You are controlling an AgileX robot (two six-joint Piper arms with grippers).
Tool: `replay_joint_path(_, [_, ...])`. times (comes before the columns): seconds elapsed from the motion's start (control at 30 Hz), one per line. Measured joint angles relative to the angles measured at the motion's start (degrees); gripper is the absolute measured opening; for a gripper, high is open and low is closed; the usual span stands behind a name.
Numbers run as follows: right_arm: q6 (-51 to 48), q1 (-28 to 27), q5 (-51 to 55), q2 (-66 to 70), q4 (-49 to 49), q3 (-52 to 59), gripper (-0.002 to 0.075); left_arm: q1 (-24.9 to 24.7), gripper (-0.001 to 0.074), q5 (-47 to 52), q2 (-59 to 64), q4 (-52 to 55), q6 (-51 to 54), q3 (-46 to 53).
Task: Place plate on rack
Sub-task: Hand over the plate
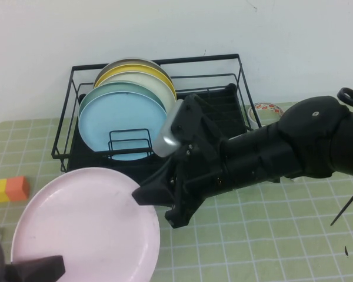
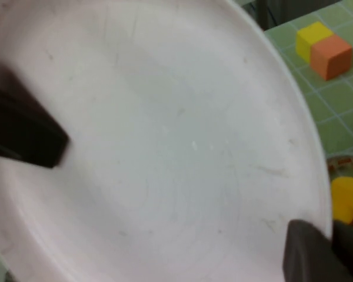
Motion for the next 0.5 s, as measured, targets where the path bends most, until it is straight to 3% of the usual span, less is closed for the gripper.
replay_joint_path(0.1, [-1.1, -0.2, 1.6, 0.0, 0.1, 0.0, 0.0083, 0.0, 0.0116, -0.1, 0.0, 0.4, 5.1, 0.0])
replay_joint_path(0.33, [-0.6, -0.5, 6.3, -0.6, -1.1, -3.9, 0.0420, 0.0, 0.0116, -3.4, 0.0, 0.6, 15.7, 0.0])
replay_joint_path(0.5, [1.7, -1.5, 11.6, -4.9, -1.4, -7.0, 0.0461, 0.0, 0.0113, -8.5, 0.3, 1.3, 25.4, 0.1])
